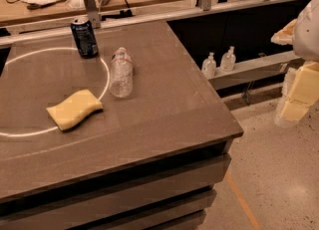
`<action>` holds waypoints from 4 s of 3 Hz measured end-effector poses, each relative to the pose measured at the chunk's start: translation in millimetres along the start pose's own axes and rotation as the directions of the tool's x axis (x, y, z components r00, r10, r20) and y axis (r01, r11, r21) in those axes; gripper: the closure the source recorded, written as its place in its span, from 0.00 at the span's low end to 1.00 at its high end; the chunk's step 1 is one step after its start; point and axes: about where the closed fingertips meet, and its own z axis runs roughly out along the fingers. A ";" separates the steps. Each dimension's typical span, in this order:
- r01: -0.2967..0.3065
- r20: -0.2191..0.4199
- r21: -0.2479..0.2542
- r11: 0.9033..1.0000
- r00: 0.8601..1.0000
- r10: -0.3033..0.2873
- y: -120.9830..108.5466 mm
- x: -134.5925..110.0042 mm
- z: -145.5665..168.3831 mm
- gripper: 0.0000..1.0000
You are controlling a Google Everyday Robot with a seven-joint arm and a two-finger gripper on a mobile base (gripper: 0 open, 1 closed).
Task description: Place water bottle upright
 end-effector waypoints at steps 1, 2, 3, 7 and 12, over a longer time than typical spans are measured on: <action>0.010 -0.003 -0.002 1.000 1.000 -0.010 -2.4 -2.1 0.3 0.00; 0.037 -0.011 -0.006 0.999 0.999 -0.037 -9.2 -8.0 1.9 0.00; 0.141 -0.015 -0.028 0.990 0.990 -0.142 -30.9 -29.9 8.1 0.00; 0.758 0.060 -0.031 0.651 0.652 -0.756 -114.3 -190.8 57.8 0.00; 0.976 0.218 0.014 0.219 0.211 -0.953 -137.3 -292.8 161.3 0.00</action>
Offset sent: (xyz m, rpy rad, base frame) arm 0.0188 0.0080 -0.0009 -0.0411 0.0326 0.0646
